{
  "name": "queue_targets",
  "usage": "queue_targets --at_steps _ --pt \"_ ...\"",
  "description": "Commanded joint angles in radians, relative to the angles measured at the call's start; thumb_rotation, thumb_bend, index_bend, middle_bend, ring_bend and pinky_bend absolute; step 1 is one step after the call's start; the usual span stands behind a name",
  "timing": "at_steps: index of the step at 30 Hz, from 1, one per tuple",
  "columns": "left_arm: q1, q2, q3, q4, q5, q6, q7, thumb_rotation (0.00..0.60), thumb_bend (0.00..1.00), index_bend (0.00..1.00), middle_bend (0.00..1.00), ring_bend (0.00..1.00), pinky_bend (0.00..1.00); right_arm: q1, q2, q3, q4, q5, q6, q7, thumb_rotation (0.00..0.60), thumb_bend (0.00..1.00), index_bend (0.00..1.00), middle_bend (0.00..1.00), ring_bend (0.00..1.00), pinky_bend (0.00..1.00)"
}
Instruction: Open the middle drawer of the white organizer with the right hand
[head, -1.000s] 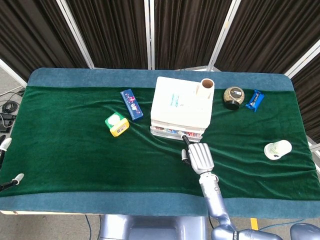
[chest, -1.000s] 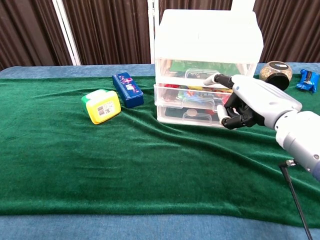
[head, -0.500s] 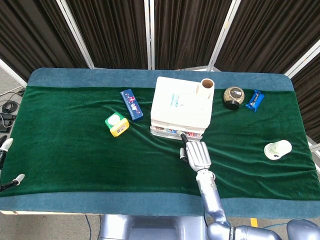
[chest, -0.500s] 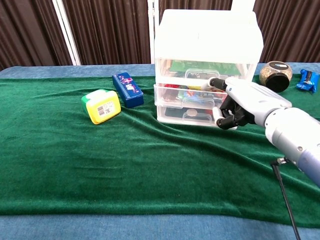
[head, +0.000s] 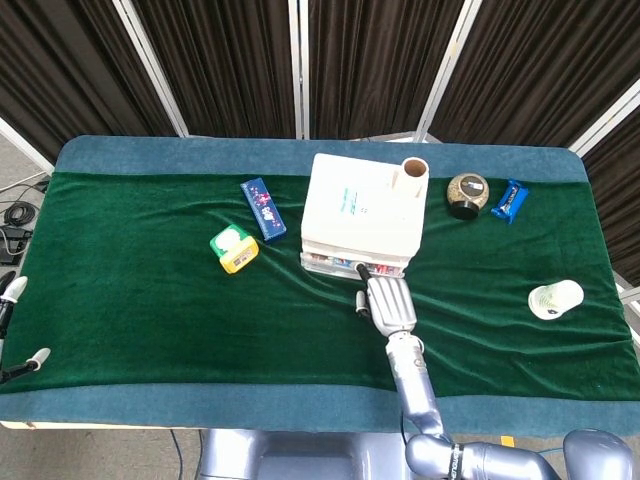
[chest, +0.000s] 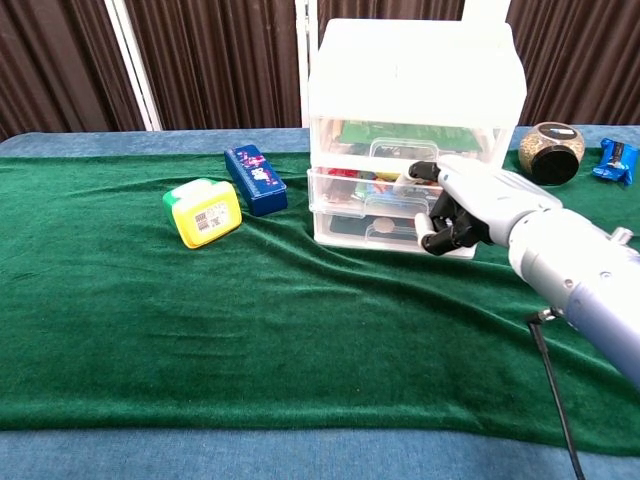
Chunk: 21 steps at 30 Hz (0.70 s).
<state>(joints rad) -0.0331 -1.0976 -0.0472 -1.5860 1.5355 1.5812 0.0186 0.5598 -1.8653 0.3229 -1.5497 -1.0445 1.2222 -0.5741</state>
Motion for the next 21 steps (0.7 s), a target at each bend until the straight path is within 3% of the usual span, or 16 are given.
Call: queue_targets --at_steps 1,21 --pt "-0.001 0.0 0.0 0.0 0.0 -0.002 -0.001 0.6 0.08 0.0 0.0 0.0 0.0 0.005 -0.003 -0.002 -0.005 -0.005 0.009 0.0 0.6 0.6 0.32 0.9 0.95 0.84" --pt "0.001 0.002 0.0 -0.004 -0.003 0.0 0.003 0.6 0.08 0.0 0.0 0.0 0.0 -0.007 0.043 -0.056 -0.103 -0.004 0.067 -0.042 0.6 0.61 0.47 0.91 0.96 0.84"
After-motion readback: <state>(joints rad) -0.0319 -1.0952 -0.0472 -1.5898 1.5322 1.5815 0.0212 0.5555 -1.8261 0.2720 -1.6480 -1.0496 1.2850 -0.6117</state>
